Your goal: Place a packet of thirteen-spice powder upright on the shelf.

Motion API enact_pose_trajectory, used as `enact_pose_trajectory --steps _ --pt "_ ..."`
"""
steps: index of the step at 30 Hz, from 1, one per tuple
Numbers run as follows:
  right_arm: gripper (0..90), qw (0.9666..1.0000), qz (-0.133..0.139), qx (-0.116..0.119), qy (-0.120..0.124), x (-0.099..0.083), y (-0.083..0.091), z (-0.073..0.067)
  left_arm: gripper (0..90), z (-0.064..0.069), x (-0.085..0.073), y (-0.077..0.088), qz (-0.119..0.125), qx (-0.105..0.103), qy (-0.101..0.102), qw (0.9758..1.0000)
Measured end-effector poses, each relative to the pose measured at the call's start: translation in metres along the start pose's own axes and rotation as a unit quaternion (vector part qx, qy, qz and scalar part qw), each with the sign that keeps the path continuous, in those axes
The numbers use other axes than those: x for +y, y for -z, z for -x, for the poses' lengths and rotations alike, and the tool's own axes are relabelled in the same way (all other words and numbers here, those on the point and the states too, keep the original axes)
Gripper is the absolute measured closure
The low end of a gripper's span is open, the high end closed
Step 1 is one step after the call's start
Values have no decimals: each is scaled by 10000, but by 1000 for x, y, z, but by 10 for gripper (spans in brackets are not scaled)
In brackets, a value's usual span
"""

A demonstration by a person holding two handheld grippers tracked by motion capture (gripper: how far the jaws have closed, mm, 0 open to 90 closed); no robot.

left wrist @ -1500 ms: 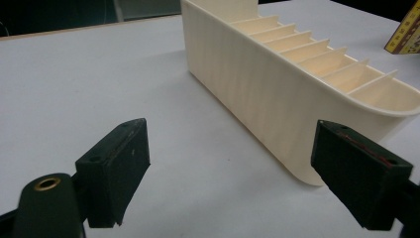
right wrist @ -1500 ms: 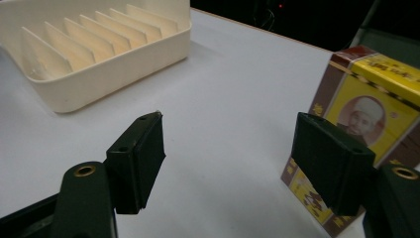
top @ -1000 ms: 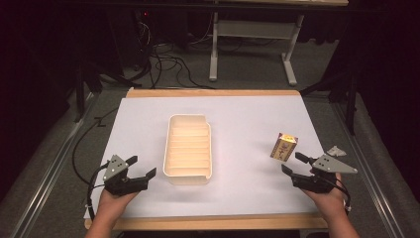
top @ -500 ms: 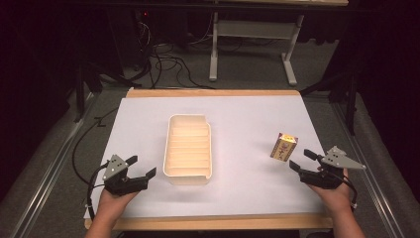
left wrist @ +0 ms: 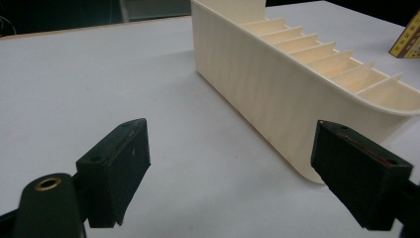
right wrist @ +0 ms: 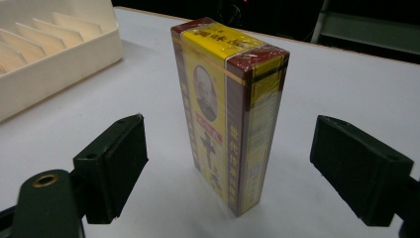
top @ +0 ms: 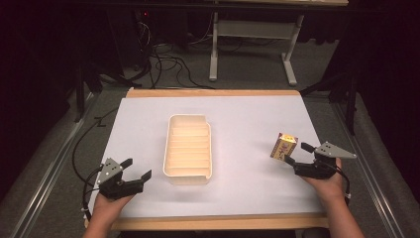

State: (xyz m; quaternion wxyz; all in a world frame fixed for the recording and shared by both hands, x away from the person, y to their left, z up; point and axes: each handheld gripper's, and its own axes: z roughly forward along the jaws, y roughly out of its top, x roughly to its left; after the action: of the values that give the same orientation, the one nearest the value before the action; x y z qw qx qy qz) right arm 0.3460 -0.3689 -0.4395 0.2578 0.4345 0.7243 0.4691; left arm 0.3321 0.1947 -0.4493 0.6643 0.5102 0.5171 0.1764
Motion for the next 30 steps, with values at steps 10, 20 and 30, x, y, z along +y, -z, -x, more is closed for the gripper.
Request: enact_pose_trajectory --steps 10,20,30 --pt "160 9997 -25 194 148 8 -20 6 160 -5 1 11 27 116 -22 9999" --pt "256 9991 144 351 161 11 -29 14 161 -7 0 16 23 216 -34 9998" --pt "395 9989 286 332 161 13 -25 13 161 -7 -1 18 1 222 -50 9997"
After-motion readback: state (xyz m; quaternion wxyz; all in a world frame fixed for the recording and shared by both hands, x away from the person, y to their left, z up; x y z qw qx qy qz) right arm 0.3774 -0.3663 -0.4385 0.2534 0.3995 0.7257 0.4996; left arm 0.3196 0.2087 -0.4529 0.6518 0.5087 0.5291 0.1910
